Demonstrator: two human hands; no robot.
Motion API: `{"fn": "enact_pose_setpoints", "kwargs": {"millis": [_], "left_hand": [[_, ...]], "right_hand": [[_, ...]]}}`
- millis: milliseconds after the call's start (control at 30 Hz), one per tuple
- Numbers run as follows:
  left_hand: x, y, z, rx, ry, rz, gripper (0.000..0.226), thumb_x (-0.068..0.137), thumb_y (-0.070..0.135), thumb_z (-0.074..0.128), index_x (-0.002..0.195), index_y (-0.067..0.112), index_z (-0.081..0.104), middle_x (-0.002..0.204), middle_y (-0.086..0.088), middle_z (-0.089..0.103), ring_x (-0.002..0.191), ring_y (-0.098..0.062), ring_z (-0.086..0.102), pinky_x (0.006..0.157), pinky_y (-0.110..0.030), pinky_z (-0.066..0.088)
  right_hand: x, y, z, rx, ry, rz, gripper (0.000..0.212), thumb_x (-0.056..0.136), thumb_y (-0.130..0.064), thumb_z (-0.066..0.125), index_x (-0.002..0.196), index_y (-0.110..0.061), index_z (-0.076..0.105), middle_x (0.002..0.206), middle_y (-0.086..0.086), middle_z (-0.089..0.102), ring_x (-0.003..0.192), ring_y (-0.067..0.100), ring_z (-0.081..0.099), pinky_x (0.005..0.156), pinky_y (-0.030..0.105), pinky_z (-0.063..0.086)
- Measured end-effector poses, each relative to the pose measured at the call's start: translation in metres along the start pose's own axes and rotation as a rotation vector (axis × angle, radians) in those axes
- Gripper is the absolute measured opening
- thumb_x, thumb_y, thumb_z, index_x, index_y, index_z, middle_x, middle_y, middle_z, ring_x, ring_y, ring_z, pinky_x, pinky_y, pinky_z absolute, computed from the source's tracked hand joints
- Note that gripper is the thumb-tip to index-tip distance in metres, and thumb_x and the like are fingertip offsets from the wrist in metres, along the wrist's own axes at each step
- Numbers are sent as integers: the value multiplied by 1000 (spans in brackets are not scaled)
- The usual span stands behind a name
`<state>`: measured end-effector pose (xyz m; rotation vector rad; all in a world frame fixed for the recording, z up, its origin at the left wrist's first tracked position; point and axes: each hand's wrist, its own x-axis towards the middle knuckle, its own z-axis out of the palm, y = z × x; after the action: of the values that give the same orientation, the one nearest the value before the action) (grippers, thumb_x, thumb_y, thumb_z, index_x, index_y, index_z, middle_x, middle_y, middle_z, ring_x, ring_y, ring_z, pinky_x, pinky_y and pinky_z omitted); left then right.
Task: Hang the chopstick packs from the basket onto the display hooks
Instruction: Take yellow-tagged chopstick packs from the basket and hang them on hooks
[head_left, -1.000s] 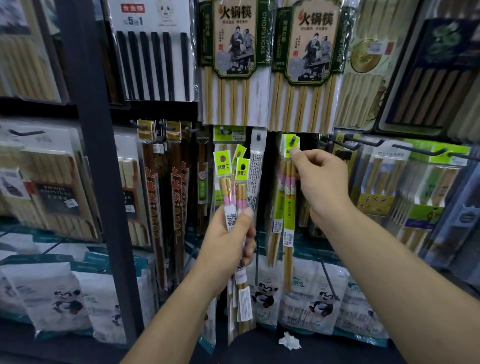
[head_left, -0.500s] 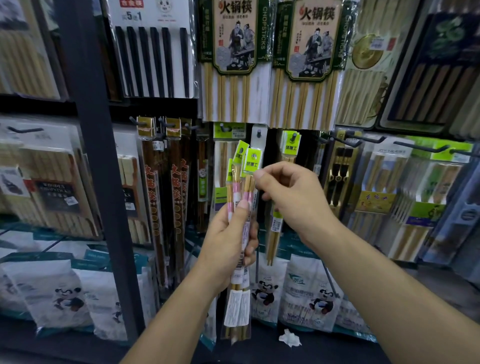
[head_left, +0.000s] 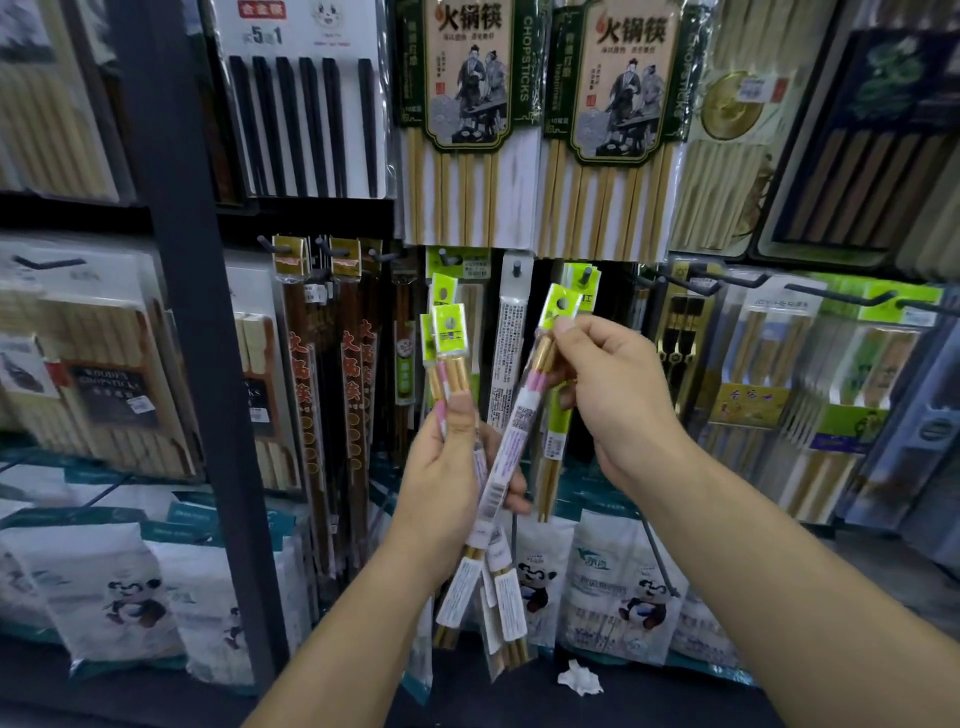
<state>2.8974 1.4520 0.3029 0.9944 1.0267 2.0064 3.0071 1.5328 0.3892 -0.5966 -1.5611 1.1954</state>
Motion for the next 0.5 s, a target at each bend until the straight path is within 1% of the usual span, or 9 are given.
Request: {"fn": "enact_pose_setpoints", "kwargs": {"millis": [67, 100, 167, 200, 233, 300, 333, 433, 500], "left_hand": [[4, -1, -2, 3, 27, 33, 55, 82, 67, 54, 92, 12, 52, 69, -6, 57, 66, -28, 64, 67, -48, 62], [5, -1, -2, 33, 30, 55, 52, 85, 65, 52, 89, 13, 51, 67, -2, 56, 67, -25, 63, 70, -47, 62], [4, 0, -3, 82, 30, 76, 52, 87, 65, 50, 89, 13, 49, 65, 3, 56, 60, -18, 61, 60, -39, 59], [4, 0, -4, 97, 27, 75, 54, 87, 66, 50, 92, 12, 49, 65, 3, 56, 55, -16, 59, 54, -34, 56], [3, 0, -4, 106, 21, 74, 55, 87, 67, 50, 95, 12, 50, 66, 2, 57, 52, -16, 57, 49, -31, 52], [1, 1, -3, 117, 4, 72, 54, 88, 66, 51, 99, 13, 50, 66, 2, 56, 46, -15, 51, 44, -28, 46], [1, 1, -3, 116, -6, 66, 53, 88, 66, 52, 98, 13, 49, 66, 2, 55, 44, -13, 46, 41, -27, 42], [1, 2, -2, 85, -36, 46, 49, 90, 61, 54, 91, 13, 44, 65, 3, 50, 42, -11, 35, 38, -24, 30], [1, 2, -2, 74, -45, 37, 44, 93, 56, 55, 88, 13, 43, 66, 3, 49, 42, -11, 33, 38, -23, 28]], "right_hand": [[5, -4, -4, -11, 50, -4, 34, 106, -22, 52, 85, 0, 69, 66, 1, 62, 59, 9, 55, 55, 19, 45], [8, -6, -5, -9, 68, -14, 36, 106, -25, 53, 85, 2, 68, 69, 4, 60, 62, 14, 54, 60, 23, 47], [14, -10, -9, 8, 102, -37, 39, 104, -26, 57, 83, 6, 66, 72, 12, 56, 68, 23, 52, 67, 34, 48], [16, -12, -11, 11, 121, -45, 39, 103, -26, 59, 80, 5, 66, 73, 14, 55, 68, 24, 53, 67, 34, 48], [18, -13, -12, 9, 137, -49, 39, 102, -26, 61, 75, 2, 67, 71, 13, 56, 65, 22, 53, 64, 30, 50], [22, -13, -13, -3, 156, -46, 39, 100, -26, 64, 64, -12, 70, 64, 6, 59, 56, 11, 54, 55, 18, 47], [24, -13, -13, -7, 160, -43, 39, 100, -25, 65, 62, -17, 70, 61, 2, 60, 53, 8, 54, 52, 14, 45], [27, -11, -13, -19, 163, -33, 39, 99, -26, 66, 60, -19, 69, 61, 0, 61, 57, 11, 57, 52, 15, 46], [29, -8, -13, -28, 163, -35, 38, 98, -26, 66, 61, -19, 70, 66, 5, 62, 65, 18, 62, 61, 23, 51]]}}
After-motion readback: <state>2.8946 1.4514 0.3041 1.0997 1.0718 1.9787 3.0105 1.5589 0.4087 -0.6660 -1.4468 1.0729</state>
